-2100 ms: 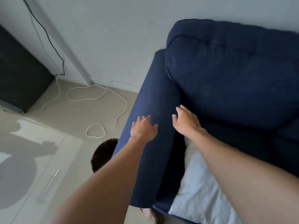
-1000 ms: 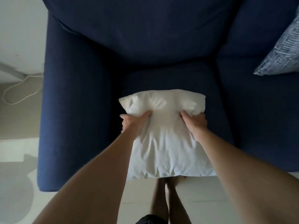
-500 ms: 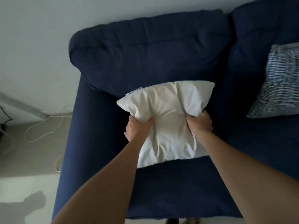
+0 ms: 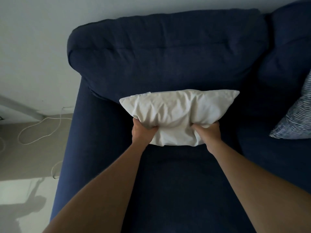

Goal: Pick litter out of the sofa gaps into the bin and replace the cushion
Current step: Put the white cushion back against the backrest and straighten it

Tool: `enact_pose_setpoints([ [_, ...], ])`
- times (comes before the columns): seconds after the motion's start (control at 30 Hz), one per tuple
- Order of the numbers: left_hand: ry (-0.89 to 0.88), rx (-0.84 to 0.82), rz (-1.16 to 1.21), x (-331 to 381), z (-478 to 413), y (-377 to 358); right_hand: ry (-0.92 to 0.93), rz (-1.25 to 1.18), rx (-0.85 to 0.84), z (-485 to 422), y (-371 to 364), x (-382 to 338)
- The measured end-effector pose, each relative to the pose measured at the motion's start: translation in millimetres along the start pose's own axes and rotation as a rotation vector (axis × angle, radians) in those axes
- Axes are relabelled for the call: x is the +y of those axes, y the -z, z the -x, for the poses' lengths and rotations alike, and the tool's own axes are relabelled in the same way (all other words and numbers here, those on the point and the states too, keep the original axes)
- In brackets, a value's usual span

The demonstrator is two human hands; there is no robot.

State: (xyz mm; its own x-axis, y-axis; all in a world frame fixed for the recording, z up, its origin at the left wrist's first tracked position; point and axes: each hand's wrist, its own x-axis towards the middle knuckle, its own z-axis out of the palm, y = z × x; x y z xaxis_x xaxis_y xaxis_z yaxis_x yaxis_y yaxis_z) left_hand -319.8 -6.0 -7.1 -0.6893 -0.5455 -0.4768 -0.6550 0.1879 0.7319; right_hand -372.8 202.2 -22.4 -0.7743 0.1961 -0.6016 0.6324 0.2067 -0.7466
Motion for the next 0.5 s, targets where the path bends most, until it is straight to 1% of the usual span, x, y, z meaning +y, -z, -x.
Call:
enact_pose_setpoints([
  [0.03,-0.023,0.002,0.007,3,-4,1,0.030,-0.044,0.013,-1,-1,-3],
  [0.1,-0.082,0.004,0.096,13,-11,3,0.073,-0.144,0.022,-3,-5,-14],
  [0.2,-0.069,-0.002,0.218,29,-24,6,0.032,-0.237,0.037,-11,-7,-33],
  [0.27,-0.020,0.022,0.218,36,-33,9,-0.009,-0.204,0.057,-17,-4,-42],
  [0.37,-0.004,0.040,0.209,36,-44,16,0.037,-0.089,0.064,-24,3,-43],
  [0.4,-0.024,0.055,0.196,36,-46,18,0.072,-0.076,0.097,-26,4,-43],
  [0.5,-0.087,0.128,0.167,41,-49,20,0.171,-0.049,0.288,-27,2,-50],
])
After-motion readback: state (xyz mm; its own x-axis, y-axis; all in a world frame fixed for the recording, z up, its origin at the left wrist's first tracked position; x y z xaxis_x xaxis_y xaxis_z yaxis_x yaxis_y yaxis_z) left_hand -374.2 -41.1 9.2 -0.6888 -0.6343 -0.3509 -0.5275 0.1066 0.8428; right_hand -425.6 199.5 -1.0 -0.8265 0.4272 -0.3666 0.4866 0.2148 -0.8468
